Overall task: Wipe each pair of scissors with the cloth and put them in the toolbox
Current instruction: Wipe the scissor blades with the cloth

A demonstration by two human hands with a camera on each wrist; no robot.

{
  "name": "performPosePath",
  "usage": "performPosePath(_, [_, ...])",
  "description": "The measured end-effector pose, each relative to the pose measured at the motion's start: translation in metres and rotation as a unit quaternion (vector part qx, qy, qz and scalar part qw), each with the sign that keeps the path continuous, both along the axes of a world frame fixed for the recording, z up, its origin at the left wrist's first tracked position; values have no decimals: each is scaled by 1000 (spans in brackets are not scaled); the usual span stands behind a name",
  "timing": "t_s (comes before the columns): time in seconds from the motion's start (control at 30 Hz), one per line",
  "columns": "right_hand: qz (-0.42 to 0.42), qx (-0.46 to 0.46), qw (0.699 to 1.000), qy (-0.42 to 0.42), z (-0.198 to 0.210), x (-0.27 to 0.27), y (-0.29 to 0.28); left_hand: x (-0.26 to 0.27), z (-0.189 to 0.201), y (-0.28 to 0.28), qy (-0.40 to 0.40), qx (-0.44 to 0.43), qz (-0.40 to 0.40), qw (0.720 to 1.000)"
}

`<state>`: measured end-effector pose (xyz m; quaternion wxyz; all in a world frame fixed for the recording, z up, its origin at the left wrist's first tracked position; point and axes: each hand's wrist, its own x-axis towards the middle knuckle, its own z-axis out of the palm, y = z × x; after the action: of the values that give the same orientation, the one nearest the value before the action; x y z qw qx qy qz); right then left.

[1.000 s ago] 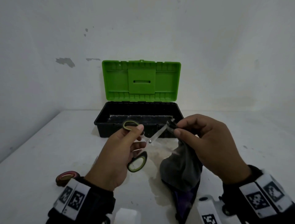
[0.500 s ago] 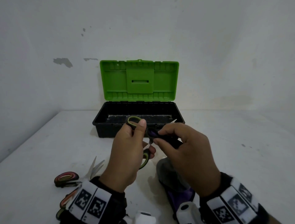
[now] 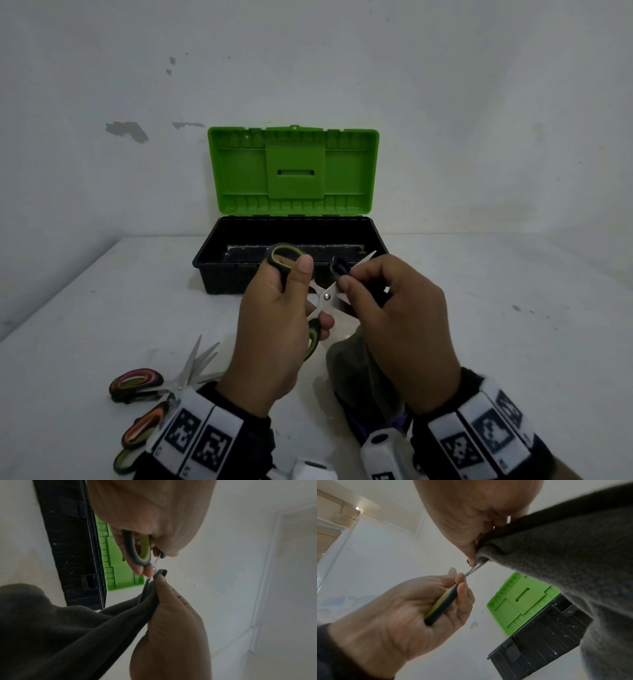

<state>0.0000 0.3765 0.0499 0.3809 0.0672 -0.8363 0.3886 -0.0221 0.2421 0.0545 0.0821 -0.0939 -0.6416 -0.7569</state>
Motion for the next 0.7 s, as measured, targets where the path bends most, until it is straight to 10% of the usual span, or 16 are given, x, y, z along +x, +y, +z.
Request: performPosePath(0.7, [-4, -30, 1000, 2, 0, -6, -4, -9, -1, -6, 7, 13, -9, 1000])
